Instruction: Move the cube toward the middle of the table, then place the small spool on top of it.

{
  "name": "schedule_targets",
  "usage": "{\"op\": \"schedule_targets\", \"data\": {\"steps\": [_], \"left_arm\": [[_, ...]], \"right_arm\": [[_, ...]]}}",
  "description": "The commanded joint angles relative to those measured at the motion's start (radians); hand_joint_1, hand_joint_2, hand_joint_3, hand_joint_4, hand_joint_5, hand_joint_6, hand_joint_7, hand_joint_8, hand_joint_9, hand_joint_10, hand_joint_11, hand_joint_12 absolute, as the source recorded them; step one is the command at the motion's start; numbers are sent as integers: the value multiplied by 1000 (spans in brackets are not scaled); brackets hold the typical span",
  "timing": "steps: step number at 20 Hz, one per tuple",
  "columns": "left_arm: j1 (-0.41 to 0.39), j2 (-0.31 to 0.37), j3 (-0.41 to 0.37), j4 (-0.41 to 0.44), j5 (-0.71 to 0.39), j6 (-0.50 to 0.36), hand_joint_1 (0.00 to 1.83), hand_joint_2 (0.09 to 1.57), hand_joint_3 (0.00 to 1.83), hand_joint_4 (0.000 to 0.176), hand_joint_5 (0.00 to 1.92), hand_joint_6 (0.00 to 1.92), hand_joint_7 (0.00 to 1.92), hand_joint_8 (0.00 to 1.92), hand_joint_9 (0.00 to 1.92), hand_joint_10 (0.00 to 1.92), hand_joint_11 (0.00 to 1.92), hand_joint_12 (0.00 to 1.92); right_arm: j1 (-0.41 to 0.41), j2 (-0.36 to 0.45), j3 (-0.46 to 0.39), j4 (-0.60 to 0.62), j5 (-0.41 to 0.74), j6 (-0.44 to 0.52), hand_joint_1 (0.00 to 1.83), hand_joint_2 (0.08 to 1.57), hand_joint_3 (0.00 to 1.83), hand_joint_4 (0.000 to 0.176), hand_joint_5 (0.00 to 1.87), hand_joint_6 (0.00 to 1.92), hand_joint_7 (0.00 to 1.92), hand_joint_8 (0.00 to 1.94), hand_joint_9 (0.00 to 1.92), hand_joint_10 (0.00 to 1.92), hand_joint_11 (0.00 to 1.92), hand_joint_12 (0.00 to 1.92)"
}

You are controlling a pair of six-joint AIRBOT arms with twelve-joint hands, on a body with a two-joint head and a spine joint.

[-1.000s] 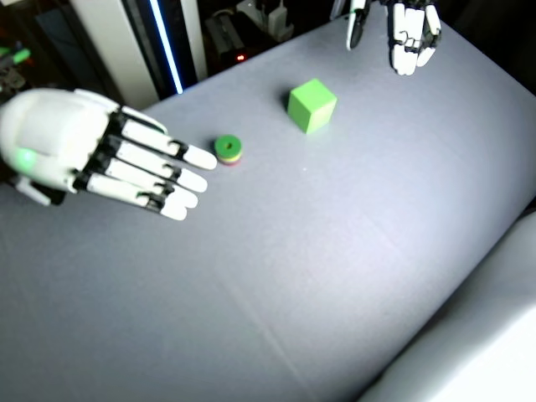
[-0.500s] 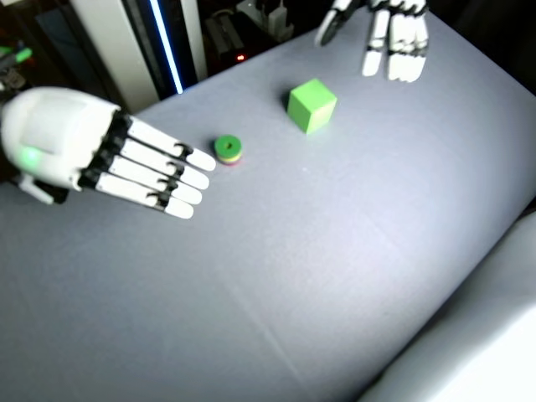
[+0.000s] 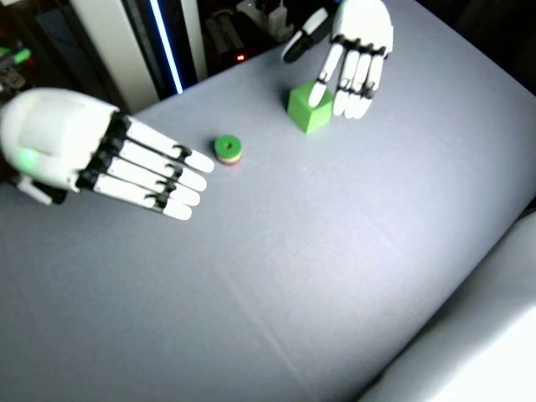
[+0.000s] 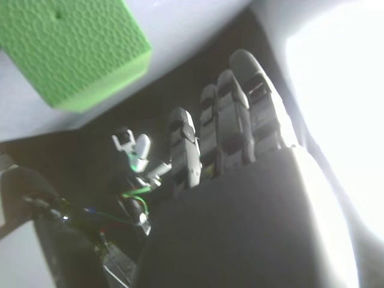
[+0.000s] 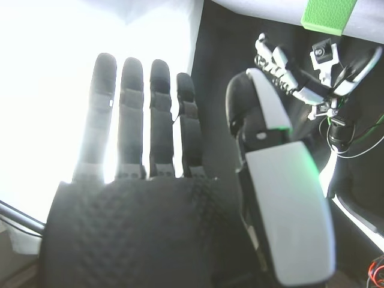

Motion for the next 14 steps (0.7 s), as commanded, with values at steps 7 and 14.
{"op": "schedule_targets", "data": {"steps": [7,14], "left_arm": [[-43,-35,43,-35,-97,-18,1380,1179,4,0,887,748,715,1463,788,1285,881,1233],[-163,-77,155,-36,-92,-108,1216,1232,0,0,846,932,708,1632,769,1367,770,1608]], "right_arm": [[10,3,5,17,118,7,730,1327,0,0,438,1,479,0,449,1,334,307],[10,0,9,19,118,7,773,1328,0,0,443,1,492,0,456,1,344,298]]}}
